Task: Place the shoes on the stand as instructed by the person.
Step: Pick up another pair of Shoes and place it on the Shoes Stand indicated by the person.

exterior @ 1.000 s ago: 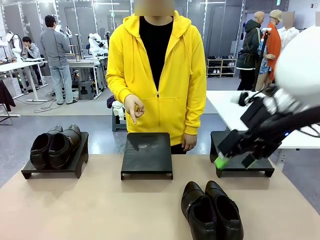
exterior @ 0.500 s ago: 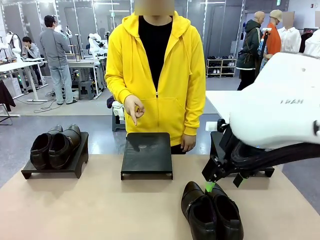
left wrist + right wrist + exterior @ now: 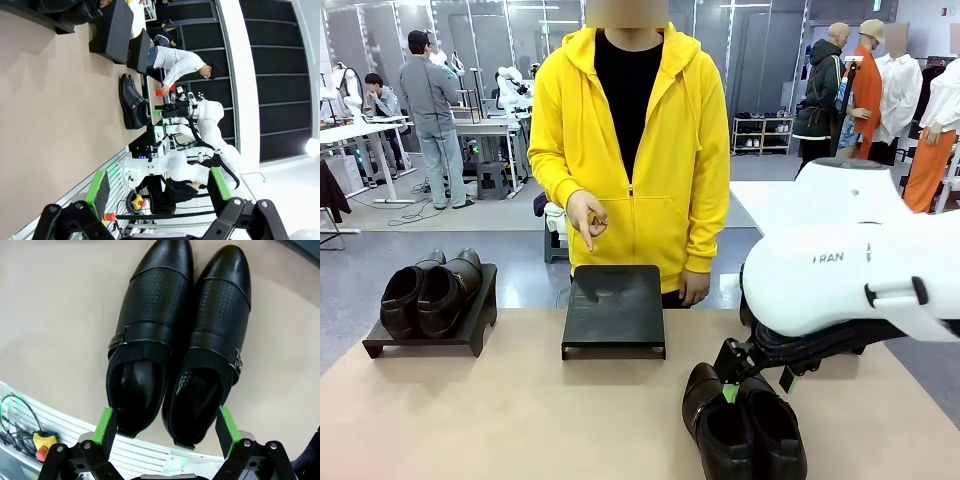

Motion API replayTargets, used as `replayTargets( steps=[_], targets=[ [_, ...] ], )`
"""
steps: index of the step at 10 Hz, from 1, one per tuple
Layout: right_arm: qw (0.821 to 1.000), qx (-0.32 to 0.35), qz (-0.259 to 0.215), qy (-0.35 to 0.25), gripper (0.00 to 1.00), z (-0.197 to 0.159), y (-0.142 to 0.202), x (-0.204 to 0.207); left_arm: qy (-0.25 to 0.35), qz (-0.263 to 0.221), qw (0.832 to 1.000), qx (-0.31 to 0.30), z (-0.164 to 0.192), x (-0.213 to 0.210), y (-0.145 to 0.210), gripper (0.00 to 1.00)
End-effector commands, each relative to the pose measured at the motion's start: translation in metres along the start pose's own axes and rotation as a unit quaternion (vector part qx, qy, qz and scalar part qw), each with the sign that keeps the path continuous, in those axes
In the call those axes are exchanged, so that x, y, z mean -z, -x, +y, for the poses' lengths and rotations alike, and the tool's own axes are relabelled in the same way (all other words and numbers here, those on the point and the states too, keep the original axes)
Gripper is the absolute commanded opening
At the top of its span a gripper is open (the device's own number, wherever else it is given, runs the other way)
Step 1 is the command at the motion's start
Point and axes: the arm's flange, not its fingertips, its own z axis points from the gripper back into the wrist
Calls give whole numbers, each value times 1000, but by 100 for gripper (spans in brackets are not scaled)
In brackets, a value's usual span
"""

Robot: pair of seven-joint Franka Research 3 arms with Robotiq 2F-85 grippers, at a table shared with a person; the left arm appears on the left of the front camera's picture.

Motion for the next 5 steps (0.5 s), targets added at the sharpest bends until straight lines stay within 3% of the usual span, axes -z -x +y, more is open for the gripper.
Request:
replayTargets(
  steps=[1, 5],
  targets=[
    [999, 19, -9, 25, 100, 7, 24, 31, -1, 3, 1000, 7, -2, 1, 5, 100],
    [998, 40, 13, 35, 100, 9, 27, 58, -1, 3, 1000, 7, -2, 1, 5, 100]
  ],
)
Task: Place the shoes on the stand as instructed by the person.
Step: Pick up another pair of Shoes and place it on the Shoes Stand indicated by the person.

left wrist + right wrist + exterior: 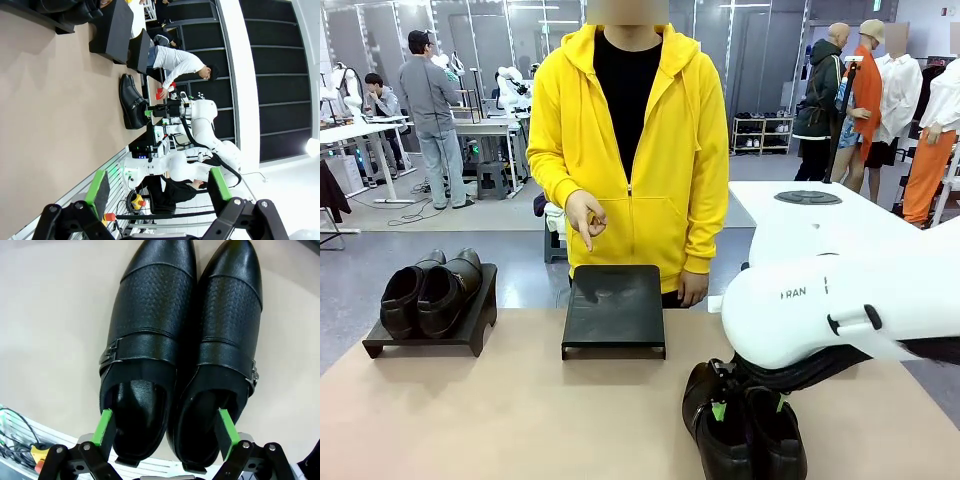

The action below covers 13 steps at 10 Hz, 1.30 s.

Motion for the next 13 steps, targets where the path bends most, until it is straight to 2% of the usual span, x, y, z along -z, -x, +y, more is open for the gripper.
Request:
replayTargets(
  steps=[1, 5, 6, 7, 8, 10, 11, 12, 13],
  targets=[
    [1000, 21, -2, 17, 100, -4, 32, 27, -1, 3, 1000, 7, -2, 1, 5, 100],
    [999, 32, 3, 27, 100, -9, 31, 47, -1, 3, 1000, 7, -2, 1, 5, 100],
    [999, 31, 0, 28, 44, -11, 30, 50, -1, 3, 1000, 7, -2, 1, 5, 100],
    [999, 32, 5, 26, 40, -12, 30, 53, -1, 3, 1000, 7, -2, 1, 5, 100],
    [999, 35, 10, 22, 0, -12, 30, 55, -1, 3, 1000, 7, -2, 1, 5, 100],
    [999, 32, 16, 19, 0, -11, 30, 58, -1, 3, 1000, 7, -2, 1, 5, 100],
    [999, 38, 17, 19, 13, -12, 30, 59, -1, 3, 1000, 7, -2, 1, 5, 100],
    [999, 42, 15, 18, 3, -14, 30, 58, -1, 3, 1000, 7, -2, 1, 5, 100],
    [999, 45, 16, 20, 0, -14, 30, 58, -1, 3, 1000, 7, -2, 1, 5, 100]
  ],
)
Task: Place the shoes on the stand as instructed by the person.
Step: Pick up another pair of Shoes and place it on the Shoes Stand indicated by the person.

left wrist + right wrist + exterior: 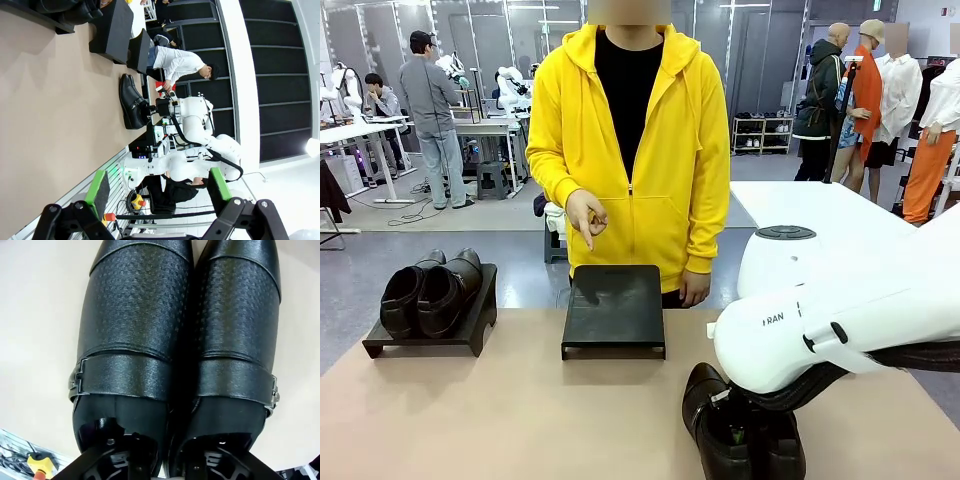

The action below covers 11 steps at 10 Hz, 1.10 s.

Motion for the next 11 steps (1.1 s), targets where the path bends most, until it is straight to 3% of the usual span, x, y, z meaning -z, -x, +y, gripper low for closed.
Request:
replayTargets(
  steps=[1, 4, 7, 11],
  targets=[
    [1000, 21, -14, 9, 0, -10, 36, 15, -1, 3, 1000, 7, -2, 1, 5, 100],
    [999, 23, -26, 15, 0, -9, 37, 2, -1, 3, 1000, 7, -2, 1, 5, 100],
    [998, 20, -55, -3, 0, -4, 33, -68, -1, 3, 1000, 7, -2, 1, 5, 100],
    [996, -4, -82, -29, 0, 29, -4, -141, -1, 3, 1000, 7, -2, 1, 5, 100]
  ],
)
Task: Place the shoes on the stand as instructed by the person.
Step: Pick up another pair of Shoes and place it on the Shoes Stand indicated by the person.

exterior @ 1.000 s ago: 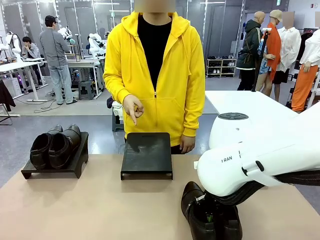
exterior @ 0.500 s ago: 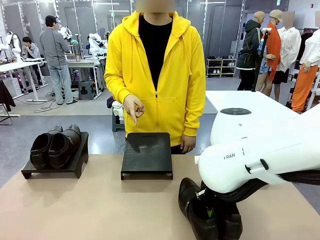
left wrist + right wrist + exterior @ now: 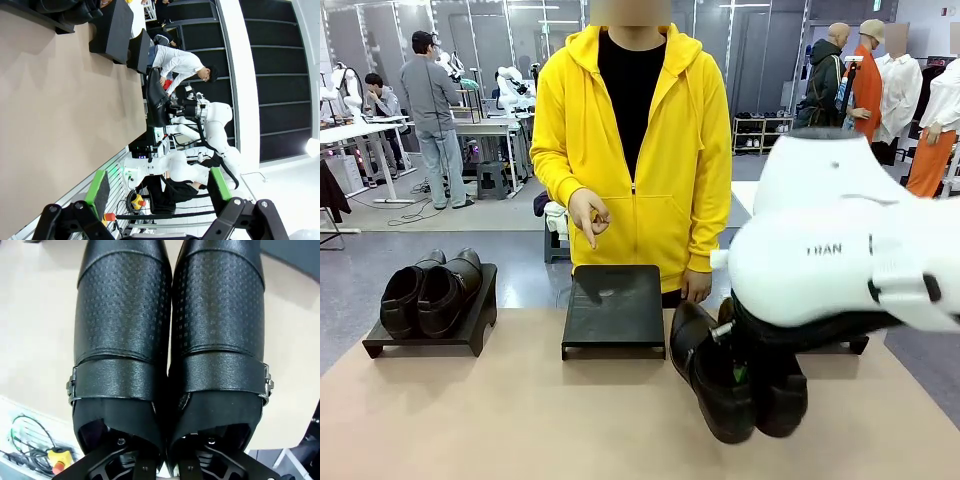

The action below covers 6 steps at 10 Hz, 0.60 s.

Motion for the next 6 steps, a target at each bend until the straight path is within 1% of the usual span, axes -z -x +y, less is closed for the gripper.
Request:
replayTargets(
  steps=[1, 3, 6],
  targets=[
    [1000, -1, -14, -18, 0, 27, -38, -17, -1, 3, 1000, 7, -2, 1, 5, 100],
    [999, -3, -18, -27, 0, 51, -72, -22, -1, 3, 1000, 7, -2, 1, 5, 100],
    [999, -6, -28, -25, 0, 73, -102, -13, -1, 3, 1000, 7, -2, 1, 5, 100]
  ],
)
